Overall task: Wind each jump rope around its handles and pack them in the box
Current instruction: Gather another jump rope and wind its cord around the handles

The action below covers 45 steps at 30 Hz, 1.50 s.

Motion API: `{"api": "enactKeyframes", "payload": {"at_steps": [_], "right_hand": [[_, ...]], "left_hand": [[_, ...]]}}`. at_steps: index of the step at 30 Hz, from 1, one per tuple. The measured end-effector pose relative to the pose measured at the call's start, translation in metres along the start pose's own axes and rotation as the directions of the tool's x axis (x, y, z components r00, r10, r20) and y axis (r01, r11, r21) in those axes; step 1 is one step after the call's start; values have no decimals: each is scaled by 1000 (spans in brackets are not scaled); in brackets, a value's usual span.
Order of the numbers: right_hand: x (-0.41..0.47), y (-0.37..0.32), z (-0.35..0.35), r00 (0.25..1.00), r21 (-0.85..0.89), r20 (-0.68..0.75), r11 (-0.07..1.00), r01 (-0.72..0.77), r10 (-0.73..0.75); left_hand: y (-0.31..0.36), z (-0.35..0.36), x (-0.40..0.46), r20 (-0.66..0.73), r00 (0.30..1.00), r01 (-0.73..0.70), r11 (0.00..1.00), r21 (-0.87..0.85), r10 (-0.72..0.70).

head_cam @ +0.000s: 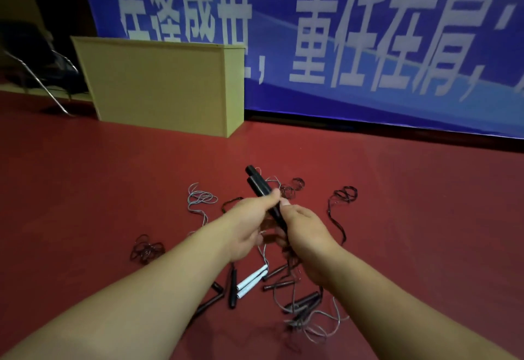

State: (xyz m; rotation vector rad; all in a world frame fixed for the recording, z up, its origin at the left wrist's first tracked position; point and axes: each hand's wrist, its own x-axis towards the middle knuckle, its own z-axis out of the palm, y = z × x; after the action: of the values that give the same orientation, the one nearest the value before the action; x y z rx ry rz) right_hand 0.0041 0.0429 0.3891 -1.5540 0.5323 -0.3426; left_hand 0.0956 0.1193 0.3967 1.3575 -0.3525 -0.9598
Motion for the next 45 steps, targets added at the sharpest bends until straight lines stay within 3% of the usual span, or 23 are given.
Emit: {"api": "enactKeyframes", "payload": {"at_steps": [2,4,8,12,19,27,36,39,41,43,45], "right_hand": [[-13,3,5,988,84,101,989,-122,113],[-22,8,7,970,86,153,975,-204,189],[-23,13,6,967,14,155,978,-208,204],[-14,12,4,966,-19,150,978,-209,209],[1,10,16,943,27,192,959,-281,271],[34,9,22,922,165,235,922,-351,309],[93,36,-39,761,-107,390,846,-522,519],[112,49,-60,808,-311,311,857,-410,500],[118,54,-68,856,-339,256,871,-356,449],[122,56,-71,911,-313,170,897,-312,376],[119,55,-67,961,-409,88,889,-206,263]], "left_hand": [[-4,-4,-5,-100,995,-38,976,-215,17],[-10,-14,-9,-117,993,-41,952,-304,6],[-7,-27,-9,-75,996,-62,972,-228,46],[-5,-25,-1,-116,991,-92,955,-282,61],[-18,-33,11,-151,988,-81,958,-276,40],[0,-45,40,-80,995,-93,893,-441,64],[-16,-58,104,-155,982,-154,922,-355,104],[-27,-70,127,-269,954,-179,972,-154,133],[-35,-78,131,-308,938,-173,985,-14,160],[-39,-78,131,-304,942,-138,990,25,139],[-40,-72,122,-244,964,-89,993,78,106]]}}
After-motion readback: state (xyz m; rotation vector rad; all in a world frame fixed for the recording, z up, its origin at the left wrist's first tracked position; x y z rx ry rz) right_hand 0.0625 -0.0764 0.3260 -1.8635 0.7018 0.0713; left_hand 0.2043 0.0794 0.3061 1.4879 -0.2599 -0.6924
